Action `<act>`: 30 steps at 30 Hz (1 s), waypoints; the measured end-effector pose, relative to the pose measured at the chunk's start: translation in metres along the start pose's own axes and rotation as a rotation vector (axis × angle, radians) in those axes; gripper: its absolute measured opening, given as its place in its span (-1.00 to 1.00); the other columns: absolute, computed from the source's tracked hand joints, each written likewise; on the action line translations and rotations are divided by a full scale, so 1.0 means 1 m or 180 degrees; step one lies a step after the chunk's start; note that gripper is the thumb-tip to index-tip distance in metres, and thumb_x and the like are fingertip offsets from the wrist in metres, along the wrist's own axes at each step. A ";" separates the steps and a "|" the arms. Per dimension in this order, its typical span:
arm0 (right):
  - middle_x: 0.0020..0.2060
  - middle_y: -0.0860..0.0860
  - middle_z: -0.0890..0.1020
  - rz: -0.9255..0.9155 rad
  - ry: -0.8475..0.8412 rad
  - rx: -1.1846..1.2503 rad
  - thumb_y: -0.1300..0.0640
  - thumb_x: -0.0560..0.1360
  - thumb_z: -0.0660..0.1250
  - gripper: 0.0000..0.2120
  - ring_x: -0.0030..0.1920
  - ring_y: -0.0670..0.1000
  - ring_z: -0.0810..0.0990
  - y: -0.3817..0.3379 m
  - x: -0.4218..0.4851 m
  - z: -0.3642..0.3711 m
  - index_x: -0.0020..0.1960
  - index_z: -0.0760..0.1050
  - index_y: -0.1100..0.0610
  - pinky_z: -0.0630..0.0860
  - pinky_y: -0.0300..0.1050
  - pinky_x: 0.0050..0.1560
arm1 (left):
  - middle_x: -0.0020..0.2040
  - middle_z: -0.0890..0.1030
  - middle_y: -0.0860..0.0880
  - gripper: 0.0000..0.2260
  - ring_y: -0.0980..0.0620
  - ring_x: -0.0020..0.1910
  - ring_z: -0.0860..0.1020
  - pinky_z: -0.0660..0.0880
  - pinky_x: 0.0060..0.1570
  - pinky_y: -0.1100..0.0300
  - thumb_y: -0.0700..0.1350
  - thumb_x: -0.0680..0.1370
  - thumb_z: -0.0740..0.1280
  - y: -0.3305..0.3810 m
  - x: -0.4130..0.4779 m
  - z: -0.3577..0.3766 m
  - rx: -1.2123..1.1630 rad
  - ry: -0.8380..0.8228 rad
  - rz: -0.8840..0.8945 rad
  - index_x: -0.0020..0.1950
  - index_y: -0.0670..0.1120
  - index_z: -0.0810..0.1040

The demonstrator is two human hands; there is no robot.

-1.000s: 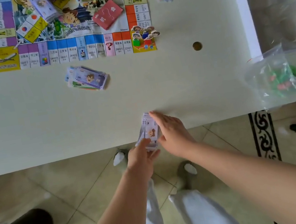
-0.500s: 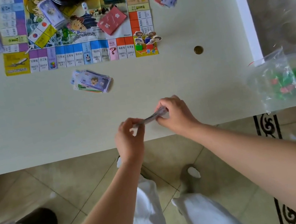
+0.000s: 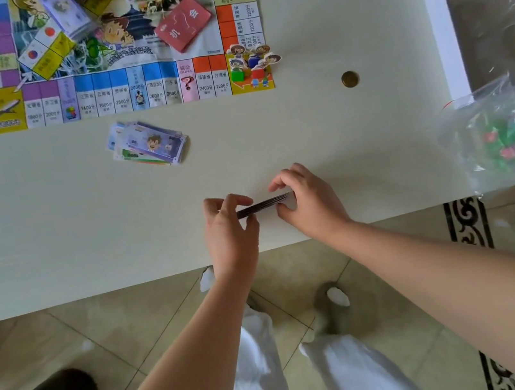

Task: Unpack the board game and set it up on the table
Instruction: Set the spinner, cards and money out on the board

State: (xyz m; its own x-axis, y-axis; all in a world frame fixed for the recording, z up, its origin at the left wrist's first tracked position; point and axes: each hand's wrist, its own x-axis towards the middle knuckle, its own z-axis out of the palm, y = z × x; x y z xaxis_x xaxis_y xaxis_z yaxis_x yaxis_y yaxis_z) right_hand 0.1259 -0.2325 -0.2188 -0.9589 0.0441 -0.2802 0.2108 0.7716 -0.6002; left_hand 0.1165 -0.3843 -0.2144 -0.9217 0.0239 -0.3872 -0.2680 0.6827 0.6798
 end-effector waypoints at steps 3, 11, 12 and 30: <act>-0.02 0.03 0.50 0.0005 -0.0092 -0.0025 0.25 0.38 0.38 -0.76 -0.11 0.08 0.55 -0.002 0.002 0.005 0.03 0.52 0.14 0.49 -0.05 -0.12 | 0.05 0.39 -0.03 -0.76 0.00 -0.21 0.47 0.46 -0.12 0.20 -0.29 0.45 0.39 0.002 0.004 0.004 0.0029 -0.0078 0.0012 0.07 -0.07 0.57; -0.10 0.01 0.55 -0.0133 -0.0239 -0.0267 0.21 0.49 0.33 -0.93 -0.20 0.06 0.55 -0.001 0.009 -0.002 -0.04 0.55 0.16 0.43 -0.11 -0.28 | -0.03 0.46 -0.06 -0.86 -0.01 -0.19 0.45 0.41 -0.15 0.17 -0.25 0.49 0.36 0.004 0.015 0.000 0.0296 -0.0254 0.0121 0.03 -0.13 0.61; -0.12 0.01 0.56 -0.0121 -0.0291 -0.0281 0.21 0.50 0.32 -0.93 -0.20 0.06 0.55 -0.002 0.010 -0.005 -0.04 0.56 0.16 0.41 -0.12 -0.28 | -0.07 0.46 -0.03 -0.88 0.00 -0.17 0.45 0.39 -0.19 0.16 -0.23 0.49 0.36 0.005 0.016 -0.003 0.0462 -0.0261 0.0135 0.01 -0.11 0.62; -0.12 -0.02 0.58 0.0636 -0.1139 0.0995 0.15 0.48 0.41 -0.84 -0.15 -0.05 0.52 -0.134 0.058 -0.037 0.04 0.52 0.15 0.44 -0.22 -0.15 | -0.13 0.67 -0.12 -0.79 0.02 -0.25 0.63 0.58 -0.14 0.21 -0.28 0.62 0.15 0.021 0.032 -0.151 -0.1490 -0.2180 -0.1203 0.09 -0.22 0.57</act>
State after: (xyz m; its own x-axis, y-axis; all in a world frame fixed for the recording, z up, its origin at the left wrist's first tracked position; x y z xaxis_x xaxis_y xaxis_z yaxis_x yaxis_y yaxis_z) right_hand 0.0346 -0.3098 -0.1267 -0.7808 -0.0908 -0.6182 0.4823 0.5413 -0.6887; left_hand 0.0386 -0.4791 -0.1187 -0.4212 0.3894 -0.8192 -0.7426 0.3705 0.5579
